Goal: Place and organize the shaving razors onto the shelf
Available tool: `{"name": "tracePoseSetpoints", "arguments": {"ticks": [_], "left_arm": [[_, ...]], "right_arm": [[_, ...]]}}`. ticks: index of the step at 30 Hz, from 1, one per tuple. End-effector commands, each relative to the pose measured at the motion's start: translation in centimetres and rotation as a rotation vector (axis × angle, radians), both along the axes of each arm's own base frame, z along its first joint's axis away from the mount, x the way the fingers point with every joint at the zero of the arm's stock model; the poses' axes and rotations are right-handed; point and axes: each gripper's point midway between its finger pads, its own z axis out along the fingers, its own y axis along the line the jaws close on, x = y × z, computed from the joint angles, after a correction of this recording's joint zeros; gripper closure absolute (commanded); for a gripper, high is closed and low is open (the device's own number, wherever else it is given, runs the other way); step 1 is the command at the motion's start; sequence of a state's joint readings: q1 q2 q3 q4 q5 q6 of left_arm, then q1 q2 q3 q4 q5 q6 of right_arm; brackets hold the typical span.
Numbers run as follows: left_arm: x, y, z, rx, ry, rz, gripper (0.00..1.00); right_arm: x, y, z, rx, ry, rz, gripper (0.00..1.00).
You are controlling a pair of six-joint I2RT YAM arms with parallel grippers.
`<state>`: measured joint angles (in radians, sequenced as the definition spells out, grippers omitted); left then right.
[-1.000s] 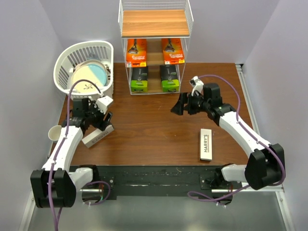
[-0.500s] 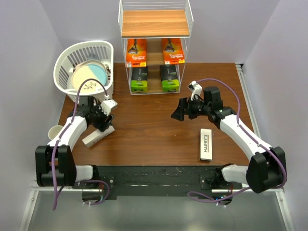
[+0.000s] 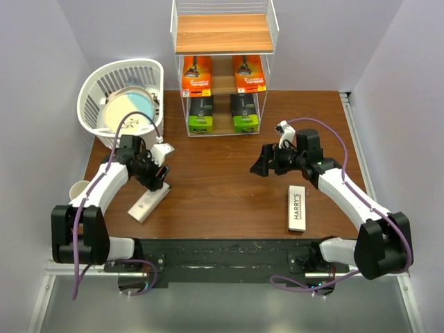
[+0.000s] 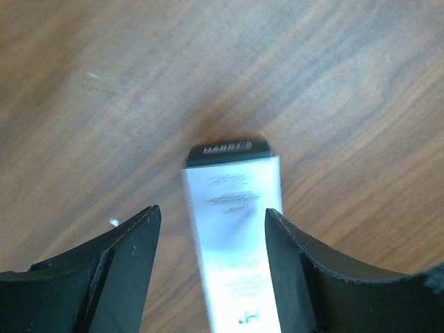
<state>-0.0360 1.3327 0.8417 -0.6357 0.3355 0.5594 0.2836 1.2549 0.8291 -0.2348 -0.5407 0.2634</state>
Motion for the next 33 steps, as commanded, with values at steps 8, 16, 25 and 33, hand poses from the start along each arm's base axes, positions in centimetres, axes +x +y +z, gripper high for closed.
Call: {"name": "tracePoseSetpoints", "arguments": {"ticks": [8, 16, 25, 33], "left_arm": [[-3.4, 0.5, -1.9, 0.039, 0.090, 0.038, 0.32], [-4.4, 0.3, -4.8, 0.077, 0.166, 0.028, 0.34], [-0.6, -4.4, -3.8, 0.052, 0.147, 0.036, 0.49], [5.1, -7.2, -2.1, -0.102, 0.206, 0.374, 0.54]], "right_arm": [[0.4, 0.6, 2.3, 0.059, -0.093, 0.044, 0.01], [0.8, 0.7, 2.4, 0.054, -0.106, 0.054, 0.01], [1.4, -0.6, 2.0, -0.030, -0.121, 0.011, 0.01], [1.7, -1.6, 0.5, -0.083, -0.067, -0.044, 0.01]]}}
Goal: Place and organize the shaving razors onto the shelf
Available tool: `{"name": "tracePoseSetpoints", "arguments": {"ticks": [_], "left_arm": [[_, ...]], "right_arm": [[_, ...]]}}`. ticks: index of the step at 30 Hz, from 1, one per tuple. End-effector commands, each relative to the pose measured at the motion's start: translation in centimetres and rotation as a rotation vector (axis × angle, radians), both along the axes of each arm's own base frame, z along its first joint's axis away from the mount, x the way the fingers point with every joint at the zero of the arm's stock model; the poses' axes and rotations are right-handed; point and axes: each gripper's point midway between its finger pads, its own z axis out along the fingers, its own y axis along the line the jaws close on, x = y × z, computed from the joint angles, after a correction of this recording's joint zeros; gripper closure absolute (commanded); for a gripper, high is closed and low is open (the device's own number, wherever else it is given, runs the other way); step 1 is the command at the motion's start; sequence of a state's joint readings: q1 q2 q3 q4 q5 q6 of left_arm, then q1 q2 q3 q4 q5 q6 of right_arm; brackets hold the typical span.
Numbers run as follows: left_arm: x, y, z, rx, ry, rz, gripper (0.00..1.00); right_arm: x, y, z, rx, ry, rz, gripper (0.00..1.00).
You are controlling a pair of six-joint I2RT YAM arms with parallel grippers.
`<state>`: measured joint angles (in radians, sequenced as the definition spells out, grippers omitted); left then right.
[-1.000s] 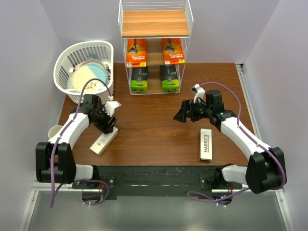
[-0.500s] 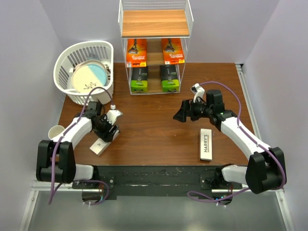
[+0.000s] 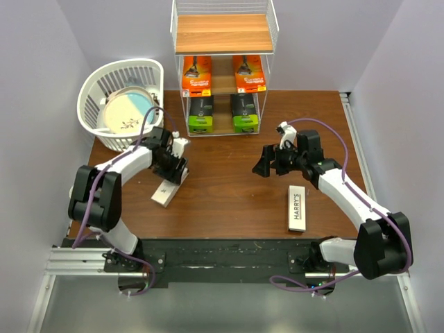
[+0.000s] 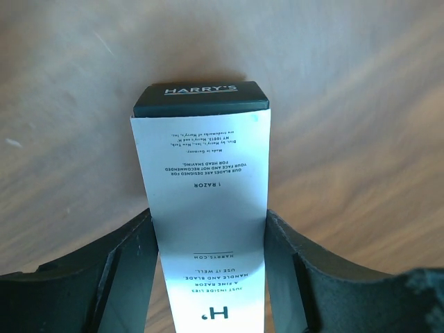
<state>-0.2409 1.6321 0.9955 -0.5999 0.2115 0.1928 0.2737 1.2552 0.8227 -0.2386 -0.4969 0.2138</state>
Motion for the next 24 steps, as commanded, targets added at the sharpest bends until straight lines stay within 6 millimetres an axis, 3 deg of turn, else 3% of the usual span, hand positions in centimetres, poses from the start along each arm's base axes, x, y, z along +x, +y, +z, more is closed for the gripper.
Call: {"name": "tracePoseSetpoints", "arguments": {"ticks": [1, 3, 6, 10, 13, 14, 19, 24], "left_arm": [[3.2, -2.2, 1.0, -0.102, 0.023, 0.224, 0.53], [4.4, -2.7, 1.5, -0.122, 0.015, 0.228, 0.45], [4.9, -1.7, 2.0, -0.067, -0.023, 0.232, 0.37], [2.7, 0.0, 4.0, -0.034, -0.107, 0.252, 0.29], [0.5, 0.1, 4.1, -0.055, -0.110, 0.259, 0.13], [0.0, 0.1, 4.1, -0.058, -0.117, 0.253, 0.00], [-1.6, -0.5, 3.1, -0.058, -0.150, 0.208, 0.00], [-1.6, -0.7, 1.8, -0.021, -0.122, 0.192, 0.00]], "right_arm": [[1.2, -0.5, 1.2, -0.028, -0.035, -0.028, 0.01], [1.6, -0.5, 1.0, -0.029, -0.021, -0.035, 0.01], [2.2, -0.4, 1.6, -0.035, -0.037, -0.037, 0.01], [2.8, -0.9, 1.6, -0.045, -0.045, -0.054, 0.01], [2.9, -1.0, 1.1, -0.043, -0.027, -0.064, 0.01], [2.9, -1.0, 0.9, -0.044, -0.023, -0.064, 0.01], [3.5, -0.9, 1.1, -0.045, -0.028, -0.065, 0.01], [3.6, -0.9, 1.0, -0.045, -0.028, -0.066, 0.01]]}}
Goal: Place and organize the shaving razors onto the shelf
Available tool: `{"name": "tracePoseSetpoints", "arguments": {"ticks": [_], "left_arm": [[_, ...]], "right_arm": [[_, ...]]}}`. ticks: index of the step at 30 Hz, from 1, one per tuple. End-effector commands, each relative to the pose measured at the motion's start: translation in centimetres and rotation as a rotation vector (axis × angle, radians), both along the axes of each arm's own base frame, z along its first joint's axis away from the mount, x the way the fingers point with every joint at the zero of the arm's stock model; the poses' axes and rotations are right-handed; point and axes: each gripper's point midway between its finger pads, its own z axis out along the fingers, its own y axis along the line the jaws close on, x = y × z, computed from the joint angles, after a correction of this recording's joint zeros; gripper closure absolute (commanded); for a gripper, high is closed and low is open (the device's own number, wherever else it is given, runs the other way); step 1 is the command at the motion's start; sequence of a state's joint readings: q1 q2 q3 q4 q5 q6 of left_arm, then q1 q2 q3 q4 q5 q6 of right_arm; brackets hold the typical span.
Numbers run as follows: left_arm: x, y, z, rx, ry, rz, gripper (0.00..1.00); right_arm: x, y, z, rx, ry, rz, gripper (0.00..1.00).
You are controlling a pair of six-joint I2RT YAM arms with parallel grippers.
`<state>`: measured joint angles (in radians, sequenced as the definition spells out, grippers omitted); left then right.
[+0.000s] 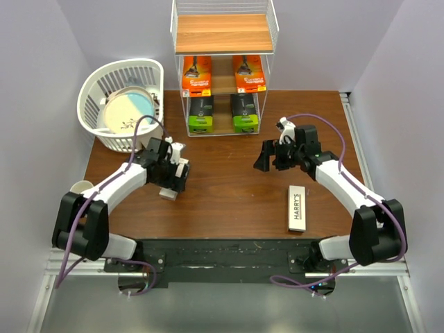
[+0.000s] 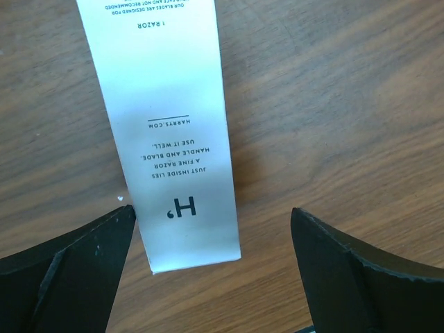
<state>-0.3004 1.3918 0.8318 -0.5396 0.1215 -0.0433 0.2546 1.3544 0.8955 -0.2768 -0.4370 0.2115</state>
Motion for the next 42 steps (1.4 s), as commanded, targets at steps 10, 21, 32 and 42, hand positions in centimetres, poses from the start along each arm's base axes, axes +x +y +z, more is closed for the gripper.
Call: {"name": "tracePoseSetpoints", "arguments": {"ticks": [10, 21, 32, 42], "left_arm": [[0.8, 0.4, -2.6, 0.068, 0.061, 0.046, 0.27], [1.7, -2.1, 6.9, -0.095, -0.111, -0.050, 0.60], [4.1, -8.4, 31.5, -0.466, -0.640, -0.292, 0.90], [12.6, -8.8, 49.9, -0.542, -1.105, -0.160, 1.00]], "right_arm": [[0.9, -1.1, 1.7, 0.014, -0.071, -0.035, 0.01], [1.3, -2.6, 1.6, 0.018, -0.058, -0.081, 0.01], [2.7, -2.2, 2.2, 0.019, -0.063, -0.062, 0.01], [2.3, -2.3, 2.5, 0.014, -0.052, -0.059, 0.01]]}}
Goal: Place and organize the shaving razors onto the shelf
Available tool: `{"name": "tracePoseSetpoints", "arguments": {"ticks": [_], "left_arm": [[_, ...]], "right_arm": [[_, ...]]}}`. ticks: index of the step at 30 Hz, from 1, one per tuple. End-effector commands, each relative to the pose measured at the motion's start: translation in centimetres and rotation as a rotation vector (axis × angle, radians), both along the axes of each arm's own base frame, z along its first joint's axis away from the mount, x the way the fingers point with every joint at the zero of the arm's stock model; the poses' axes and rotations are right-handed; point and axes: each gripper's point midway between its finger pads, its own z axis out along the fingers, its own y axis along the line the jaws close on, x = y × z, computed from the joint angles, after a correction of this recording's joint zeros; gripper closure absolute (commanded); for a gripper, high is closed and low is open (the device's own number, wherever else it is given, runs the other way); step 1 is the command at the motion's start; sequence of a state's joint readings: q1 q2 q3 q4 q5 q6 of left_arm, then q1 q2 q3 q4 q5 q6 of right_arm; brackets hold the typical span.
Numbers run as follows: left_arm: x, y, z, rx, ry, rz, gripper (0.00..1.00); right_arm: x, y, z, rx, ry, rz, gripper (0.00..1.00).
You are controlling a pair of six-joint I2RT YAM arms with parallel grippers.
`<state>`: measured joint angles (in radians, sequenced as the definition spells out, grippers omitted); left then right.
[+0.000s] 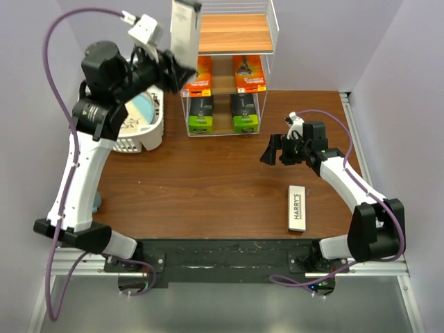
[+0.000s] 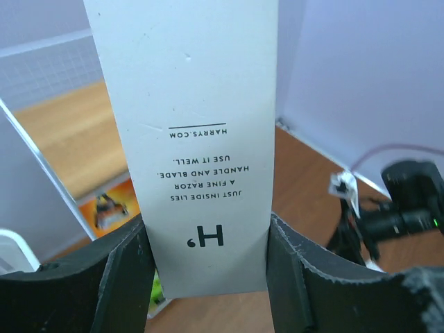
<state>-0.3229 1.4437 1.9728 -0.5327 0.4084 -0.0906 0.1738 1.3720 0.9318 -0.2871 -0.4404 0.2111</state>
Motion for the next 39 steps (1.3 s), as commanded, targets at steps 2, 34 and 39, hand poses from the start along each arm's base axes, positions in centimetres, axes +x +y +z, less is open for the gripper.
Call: {"name": "tracePoseSetpoints", "arguments": {"ticks": [2, 34, 39], "left_arm": [[5.0, 0.2, 5.6, -0.113, -0.136, 0.119, 1.00], [15.5, 0.2, -0.9, -0.001, -0.117, 0.618, 0.92], [16.2, 0.1, -2.1, 0.014, -0.099, 0.631, 0.88]], "right_arm": [[0.2, 0.1, 2.1, 0.010, -0.053, 0.018, 0.01], [-0.6, 0.5, 1.1, 0.103, -0.018, -0.029, 0.01], [-0.5, 0.4, 0.9, 0.112, -0.010, -0.039, 0.01]]}}
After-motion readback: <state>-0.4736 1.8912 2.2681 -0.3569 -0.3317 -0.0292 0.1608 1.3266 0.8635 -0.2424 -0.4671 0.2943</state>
